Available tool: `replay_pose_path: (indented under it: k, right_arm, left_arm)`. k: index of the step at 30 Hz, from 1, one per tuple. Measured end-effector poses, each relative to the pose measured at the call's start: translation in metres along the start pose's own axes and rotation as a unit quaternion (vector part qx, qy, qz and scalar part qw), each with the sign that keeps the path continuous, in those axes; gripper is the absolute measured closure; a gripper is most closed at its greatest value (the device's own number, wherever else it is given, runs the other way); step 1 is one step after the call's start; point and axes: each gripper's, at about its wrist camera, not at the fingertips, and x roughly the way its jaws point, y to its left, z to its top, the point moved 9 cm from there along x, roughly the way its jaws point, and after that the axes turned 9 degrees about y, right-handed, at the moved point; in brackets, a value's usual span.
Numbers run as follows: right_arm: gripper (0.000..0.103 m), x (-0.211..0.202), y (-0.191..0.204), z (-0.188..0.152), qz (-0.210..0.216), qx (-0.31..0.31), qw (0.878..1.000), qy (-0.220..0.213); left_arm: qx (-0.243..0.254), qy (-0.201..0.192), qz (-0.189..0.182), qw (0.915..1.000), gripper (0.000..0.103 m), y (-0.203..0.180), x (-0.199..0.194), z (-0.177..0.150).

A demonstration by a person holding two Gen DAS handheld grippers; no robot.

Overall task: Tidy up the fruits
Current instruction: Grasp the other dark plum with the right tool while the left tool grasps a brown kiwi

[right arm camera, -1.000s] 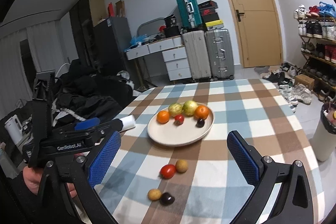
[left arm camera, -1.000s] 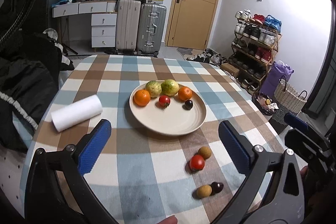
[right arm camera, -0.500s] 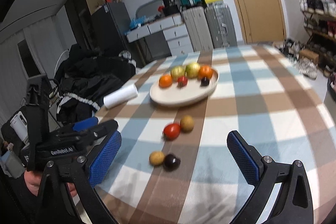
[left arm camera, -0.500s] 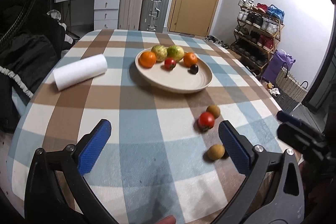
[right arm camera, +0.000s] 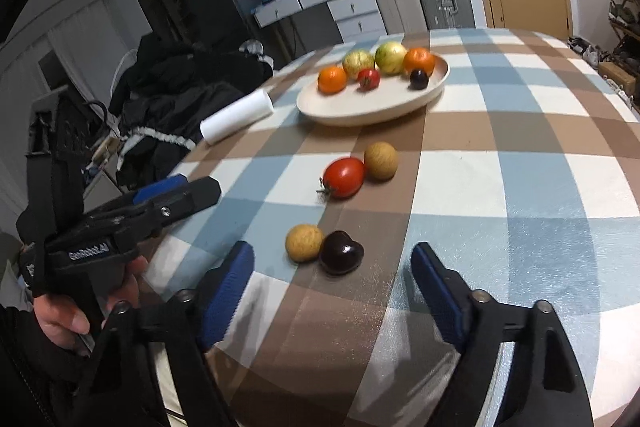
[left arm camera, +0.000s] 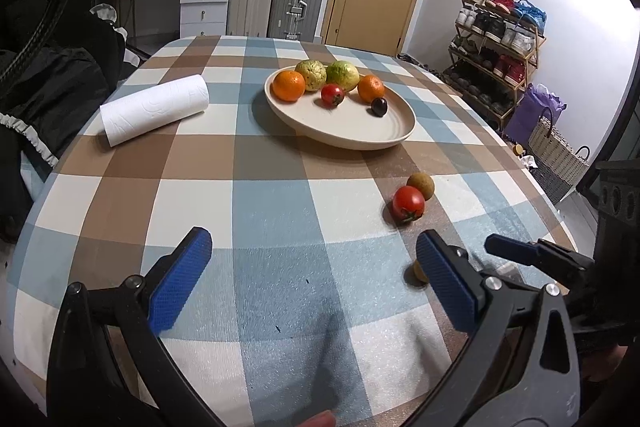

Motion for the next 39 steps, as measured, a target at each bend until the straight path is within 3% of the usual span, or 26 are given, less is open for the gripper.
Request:
replay_pose_path:
  k: [10, 20, 30, 39]
  right_arm:
    - [0.043, 0.011, -0.006, 0.004, 0.012, -0.002, 1.000, 0.018]
    - [0.076, 0.014, -0.005, 0.002, 0.014, -0.009, 1.000, 0.025]
    - [0.078, 0.002, -0.007, -0.003, 0.018, -0.001, 1.000, 0.008]
    - [0.078, -0.020, -0.016, -0.002, 0.012, 0.014, 1.000, -0.026]
  left_arm:
    - [0.000, 0.008, 0.000, 1.0000, 0.001, 0.002, 0.009, 0.001]
    - [0.003, 0.009, 0.008, 0.9999, 0.001, 0.004, 0.014, 0.003]
    - [0.011, 0.010, 0.011, 0.9998, 0.001, 0.001, 0.015, 0.006]
    - [0.062, 0.026, -0.004, 0.9977, 0.001, -0.028, 0.020, 0.002]
